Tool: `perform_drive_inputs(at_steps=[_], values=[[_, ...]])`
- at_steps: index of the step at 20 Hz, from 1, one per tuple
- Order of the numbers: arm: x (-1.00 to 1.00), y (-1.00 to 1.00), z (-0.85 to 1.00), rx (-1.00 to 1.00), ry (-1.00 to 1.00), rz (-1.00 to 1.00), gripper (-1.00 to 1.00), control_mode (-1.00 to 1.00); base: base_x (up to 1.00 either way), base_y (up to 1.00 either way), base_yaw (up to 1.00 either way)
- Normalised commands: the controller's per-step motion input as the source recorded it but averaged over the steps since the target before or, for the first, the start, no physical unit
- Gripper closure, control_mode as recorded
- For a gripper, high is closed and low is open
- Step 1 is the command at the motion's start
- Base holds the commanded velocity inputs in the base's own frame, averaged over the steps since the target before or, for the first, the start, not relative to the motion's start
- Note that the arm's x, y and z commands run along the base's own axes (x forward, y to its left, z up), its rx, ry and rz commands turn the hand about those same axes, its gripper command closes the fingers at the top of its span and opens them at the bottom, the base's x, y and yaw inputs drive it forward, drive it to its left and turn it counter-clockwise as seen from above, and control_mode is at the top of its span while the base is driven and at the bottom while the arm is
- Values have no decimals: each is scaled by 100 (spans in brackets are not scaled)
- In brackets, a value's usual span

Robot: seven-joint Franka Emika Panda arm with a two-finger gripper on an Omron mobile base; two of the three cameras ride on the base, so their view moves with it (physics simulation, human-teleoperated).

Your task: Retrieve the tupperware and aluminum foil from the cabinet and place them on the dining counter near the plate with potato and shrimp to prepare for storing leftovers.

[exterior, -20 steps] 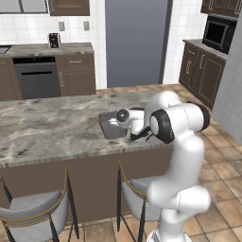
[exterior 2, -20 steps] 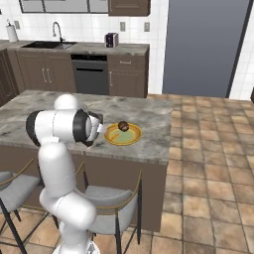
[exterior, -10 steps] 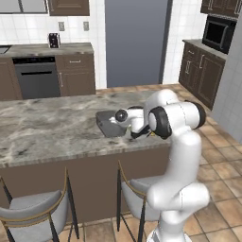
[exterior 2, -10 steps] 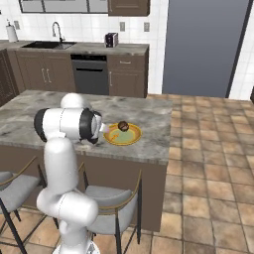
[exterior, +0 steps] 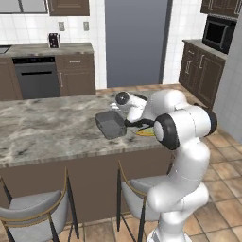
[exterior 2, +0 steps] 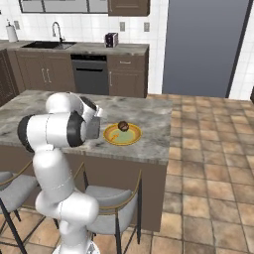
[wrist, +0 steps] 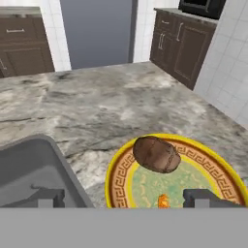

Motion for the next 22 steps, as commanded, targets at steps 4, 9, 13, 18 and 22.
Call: perform_drive_inputs(at_steps=[4, 9, 13, 18, 22], values=[[-92, 0, 68, -4, 1, 0, -100, -100, 0, 0, 0], [-100, -17, 58, 0, 0, 1, -100, -100, 0, 0, 0], [-100, -25, 72, 0, -5, 19, -100, -100, 0, 0, 0], [-100, -16, 76, 0, -3, 24, -100, -100, 0, 0, 0], [-100, -5, 58, 0, 0, 31, -100, -100, 0, 0, 0]])
